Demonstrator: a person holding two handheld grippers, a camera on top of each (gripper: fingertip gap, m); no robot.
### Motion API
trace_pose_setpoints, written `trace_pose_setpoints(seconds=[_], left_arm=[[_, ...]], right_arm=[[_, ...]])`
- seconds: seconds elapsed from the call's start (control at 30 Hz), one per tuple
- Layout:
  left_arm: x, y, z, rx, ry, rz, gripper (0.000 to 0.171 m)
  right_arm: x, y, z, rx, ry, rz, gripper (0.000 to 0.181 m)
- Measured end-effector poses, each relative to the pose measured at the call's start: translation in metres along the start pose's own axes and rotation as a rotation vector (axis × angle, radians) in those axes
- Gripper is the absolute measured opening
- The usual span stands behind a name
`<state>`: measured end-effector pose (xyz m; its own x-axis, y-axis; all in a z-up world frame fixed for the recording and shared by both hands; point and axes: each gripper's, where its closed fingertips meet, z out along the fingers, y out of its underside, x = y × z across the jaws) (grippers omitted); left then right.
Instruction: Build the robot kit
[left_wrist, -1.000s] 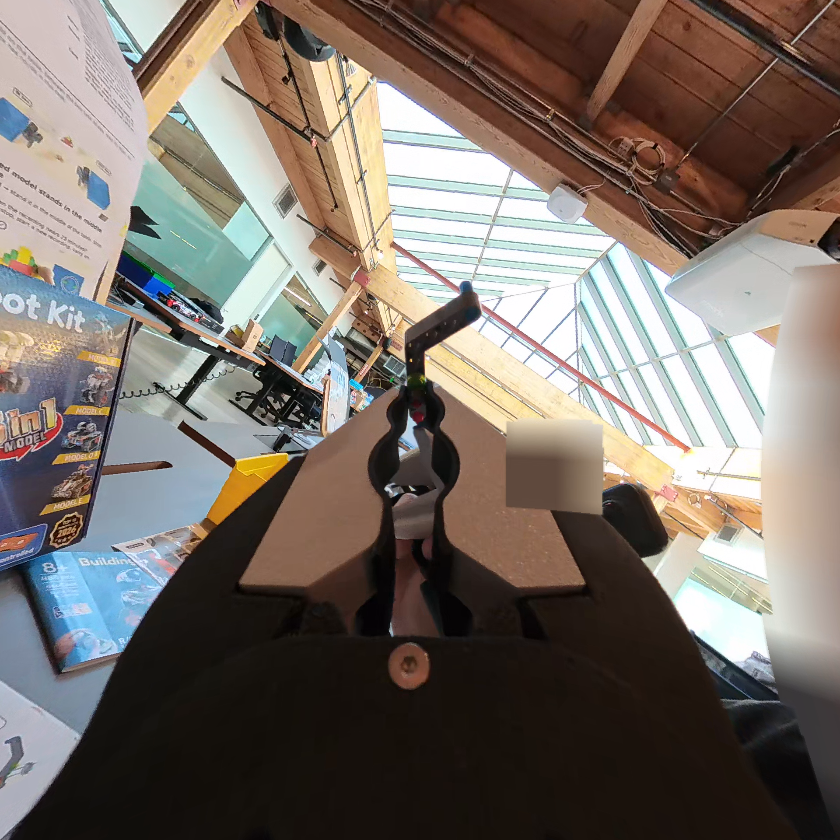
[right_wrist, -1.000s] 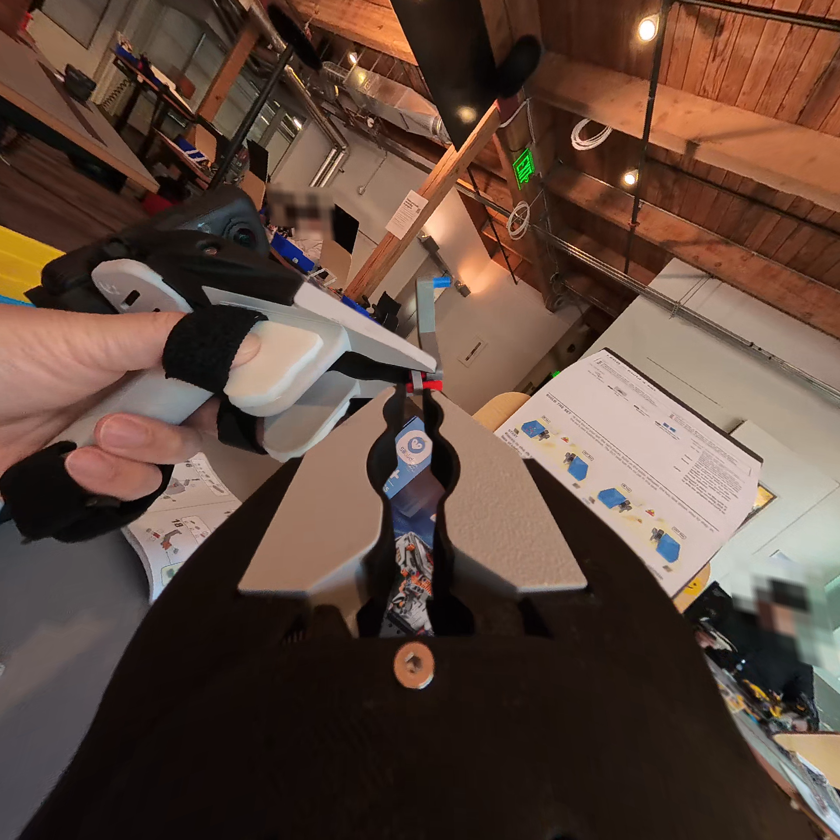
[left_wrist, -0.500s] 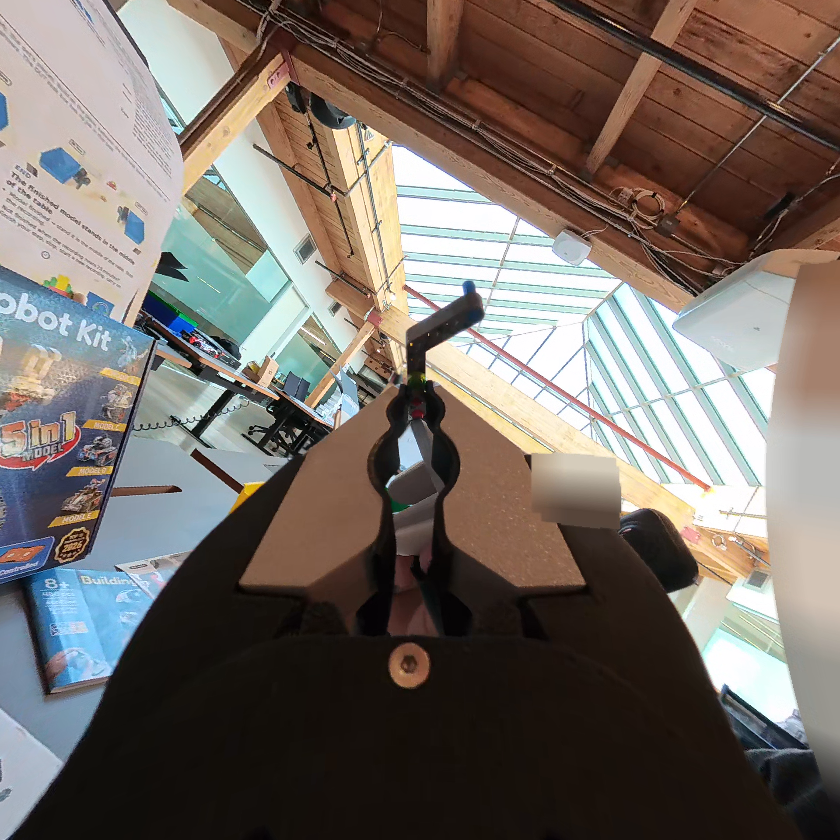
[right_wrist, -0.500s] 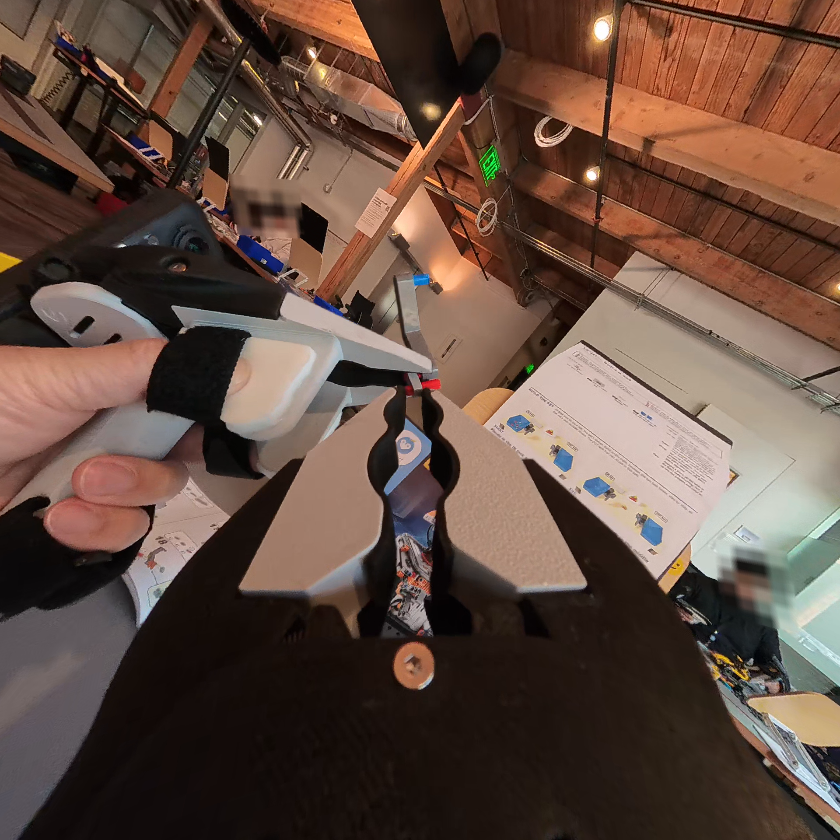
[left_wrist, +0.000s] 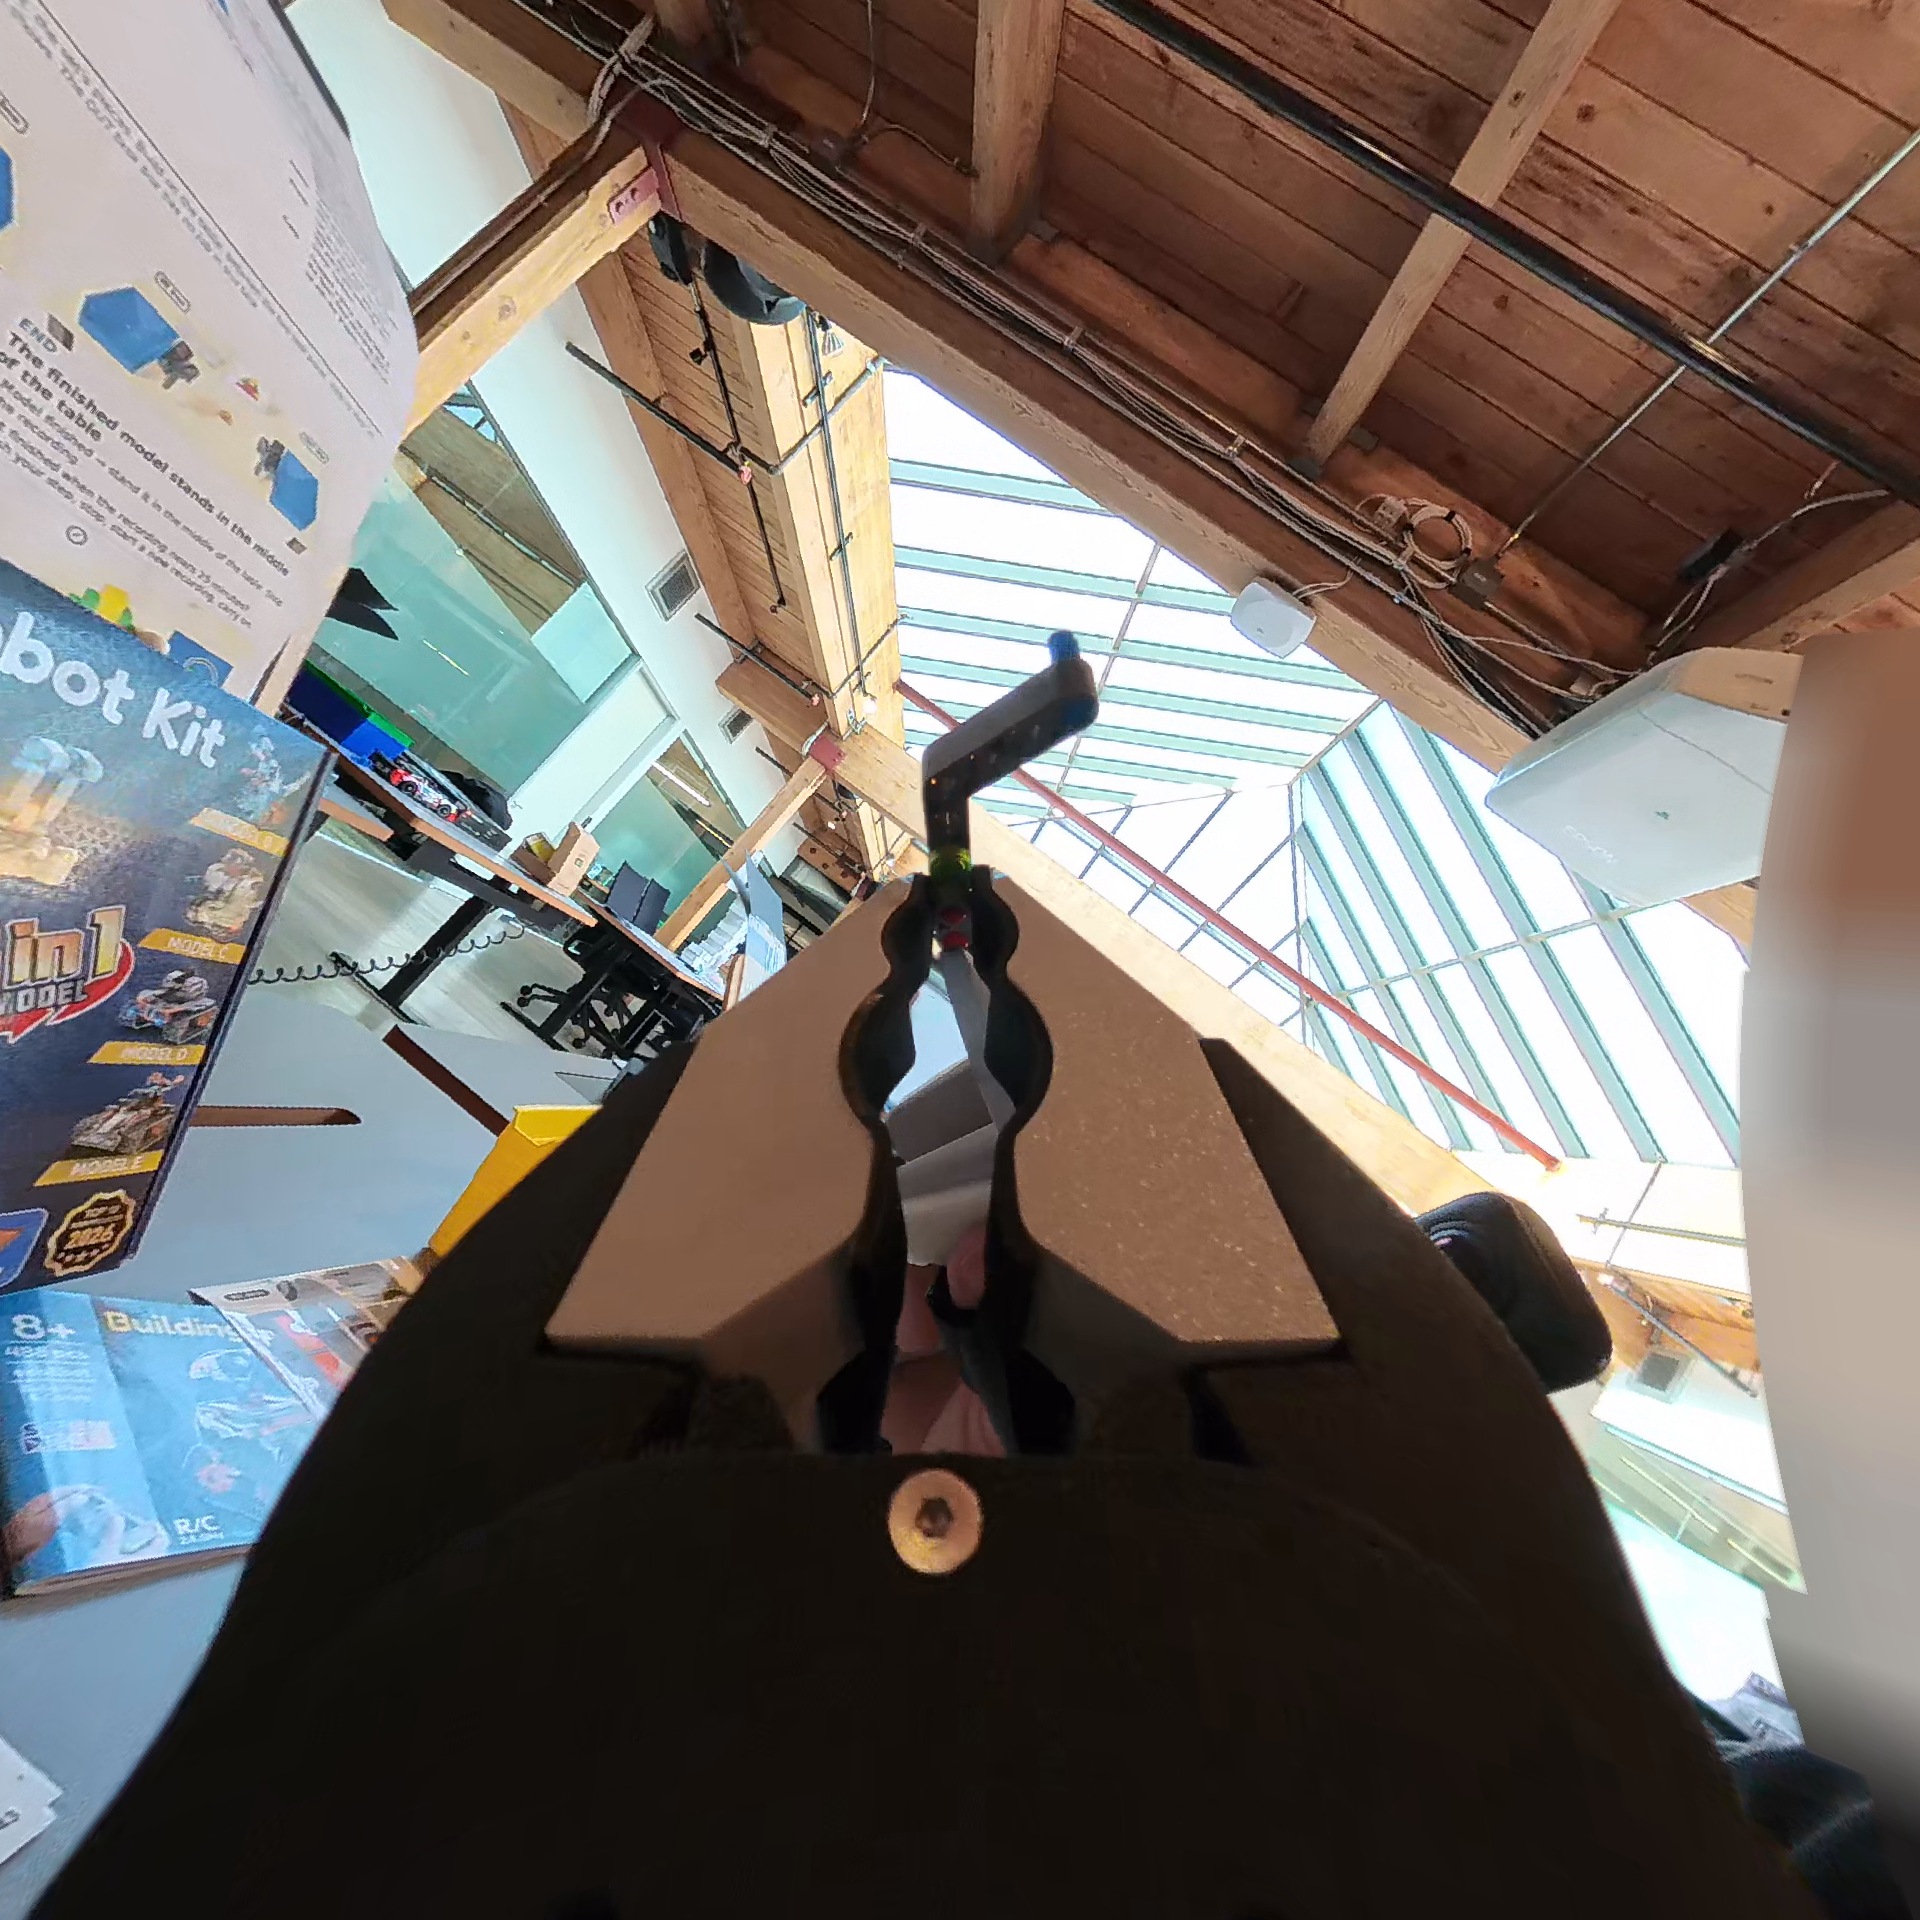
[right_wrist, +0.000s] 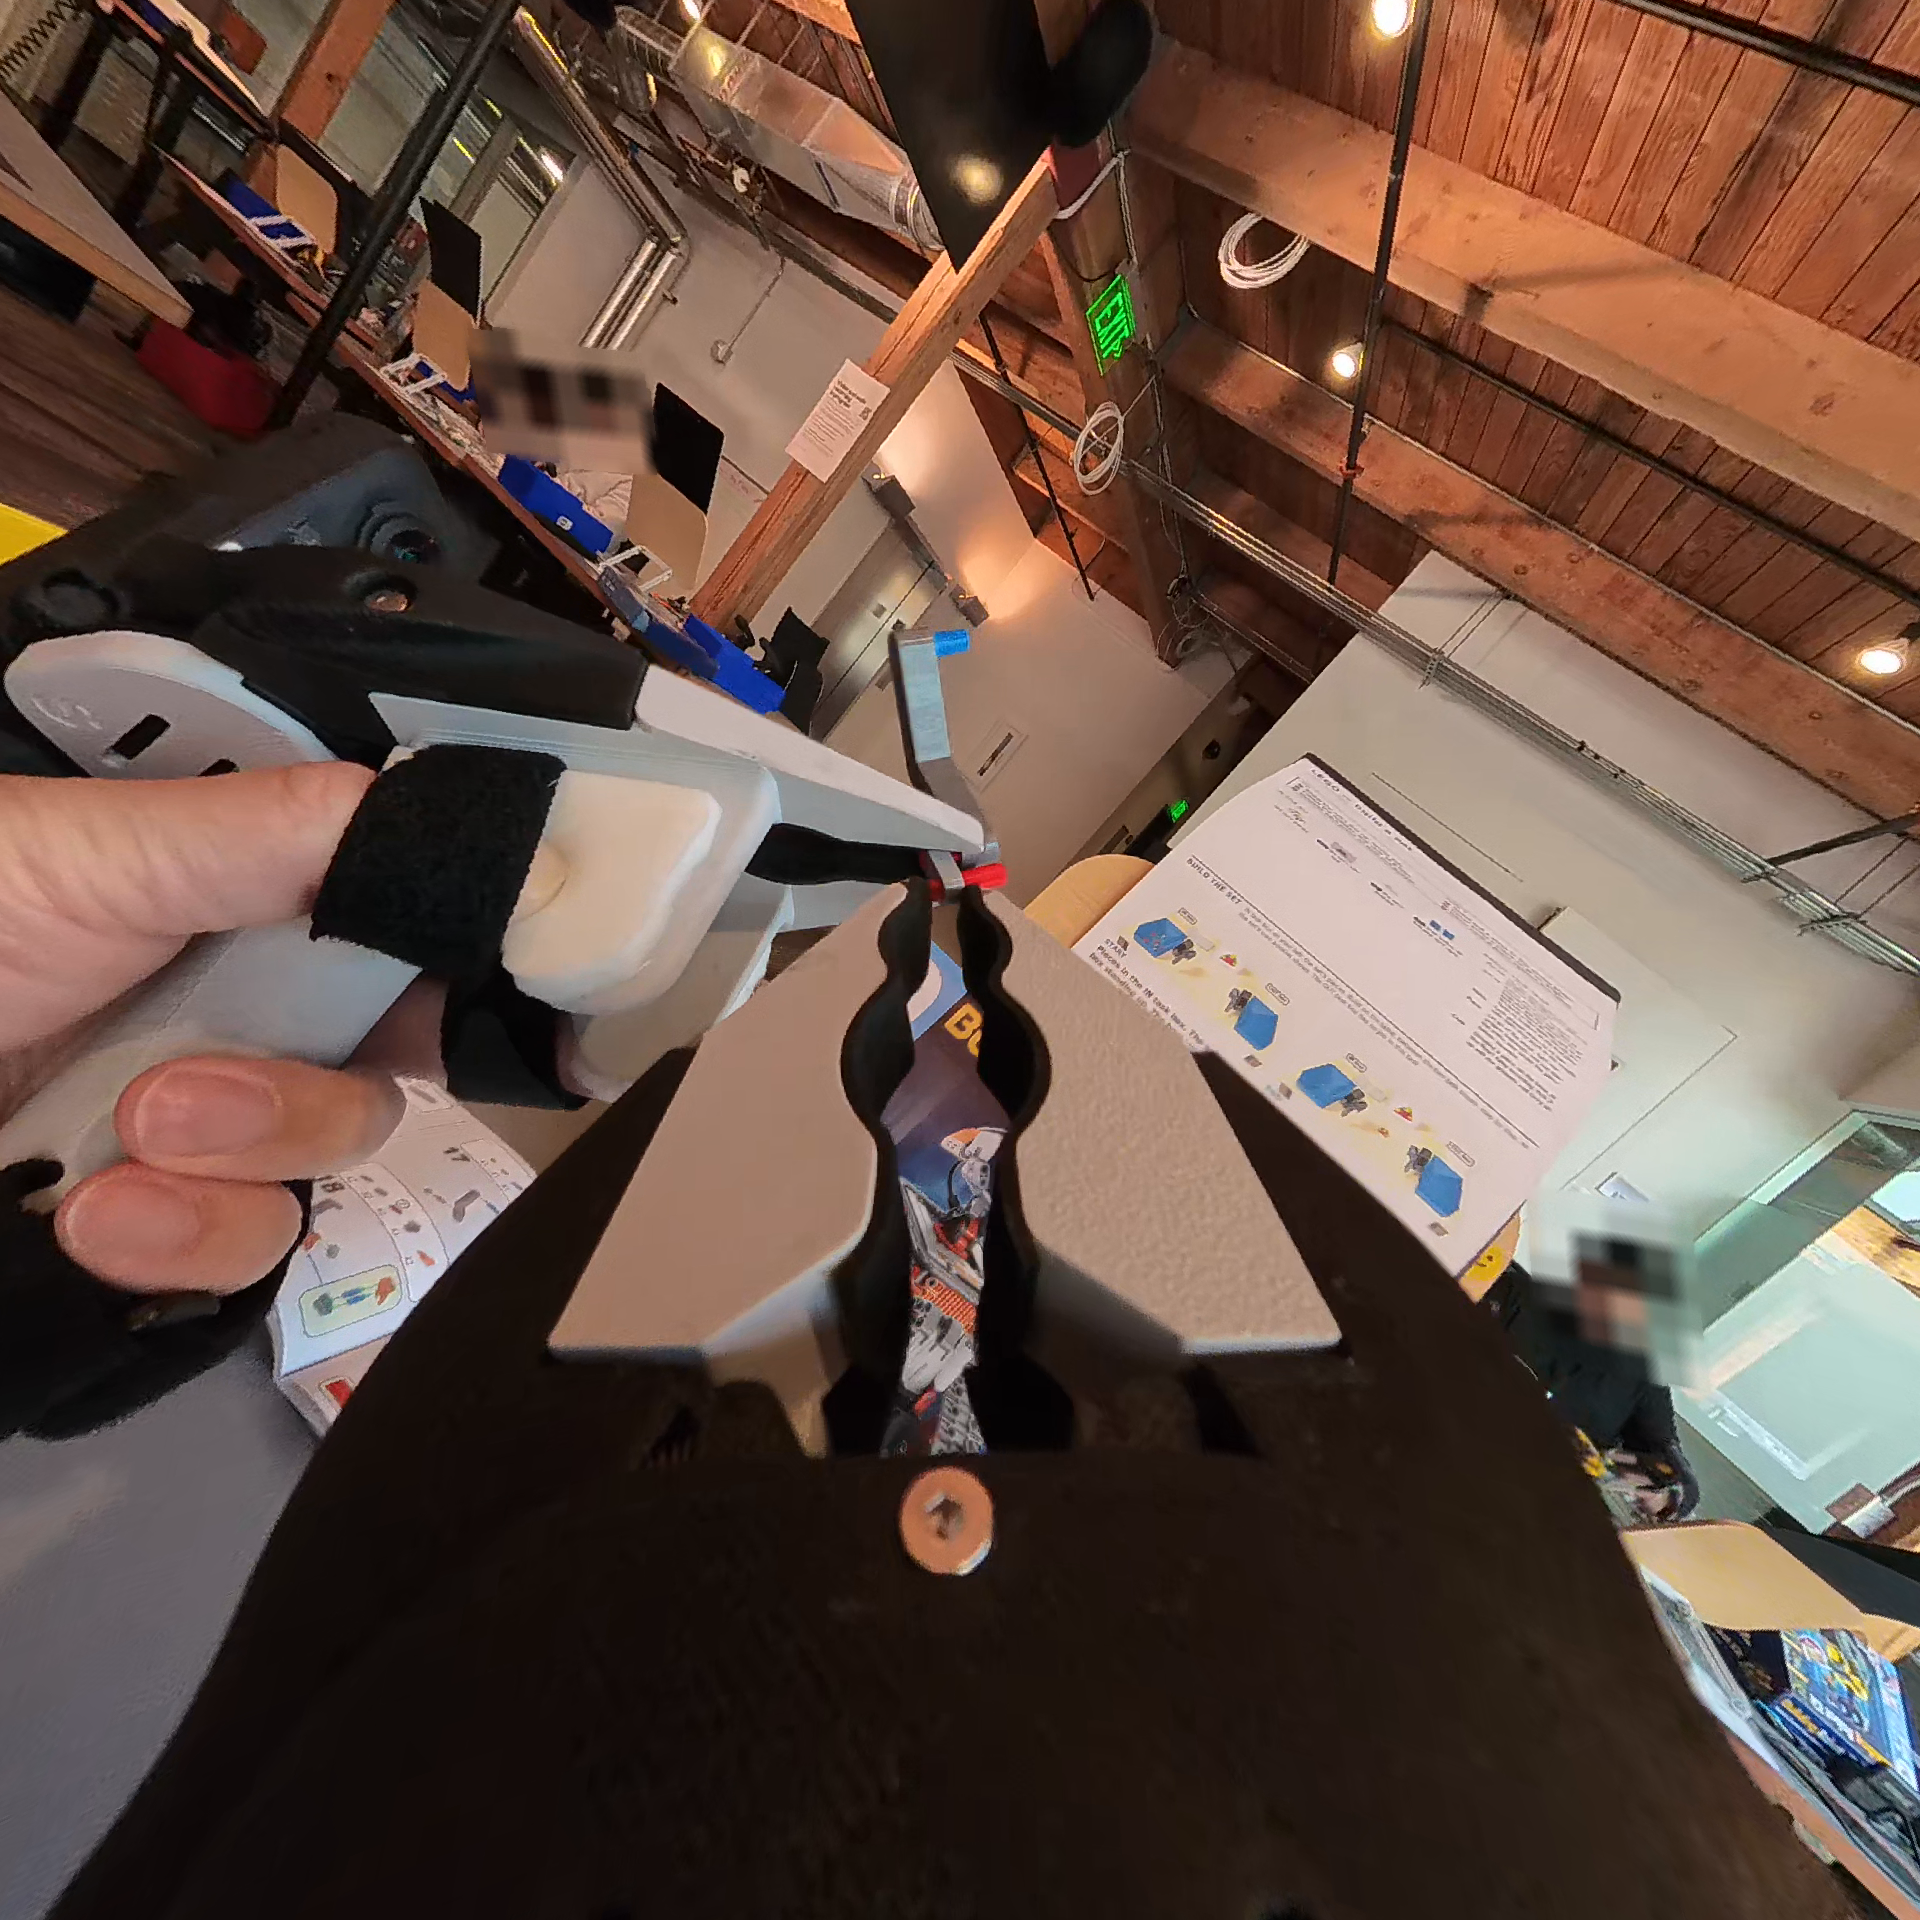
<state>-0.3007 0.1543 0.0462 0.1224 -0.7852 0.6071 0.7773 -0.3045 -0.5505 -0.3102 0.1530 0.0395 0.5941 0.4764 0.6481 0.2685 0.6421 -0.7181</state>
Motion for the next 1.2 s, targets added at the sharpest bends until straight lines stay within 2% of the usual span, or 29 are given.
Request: trace_pose_setpoints(seconds=[0.8, 0.93, 1.03, 1.1, 1.2], left_arm=[[-0.004, 0.001, 0.0, -0.005, -0.014, -0.006, 0.006], [-0.012, 0.002, 0.004, -0.131, -0.001, -0.052, 0.005], [-0.012, 0.008, 0.005, -0.273, 0.029, -0.085, 0.005], [-0.01, 0.008, 0.003, -0.342, 0.048, -0.071, 0.005], [-0.008, 0.022, -0.003, -0.519, 0.047, -0.033, 0.005]], right_arm=[[0.002, 0.002, 0.001, -0.003, 0.011, 0.015, 0.002], [0.004, 0.011, 0.002, -0.018, -0.096, 0.004, 0.005], [0.008, 0.011, -0.003, 0.018, -0.187, 0.064, 0.018], [0.004, 0.009, -0.008, 0.045, -0.276, 0.094, 0.025], [-0.003, 0.006, -0.016, 0.07, -0.383, 0.135, 0.027]])
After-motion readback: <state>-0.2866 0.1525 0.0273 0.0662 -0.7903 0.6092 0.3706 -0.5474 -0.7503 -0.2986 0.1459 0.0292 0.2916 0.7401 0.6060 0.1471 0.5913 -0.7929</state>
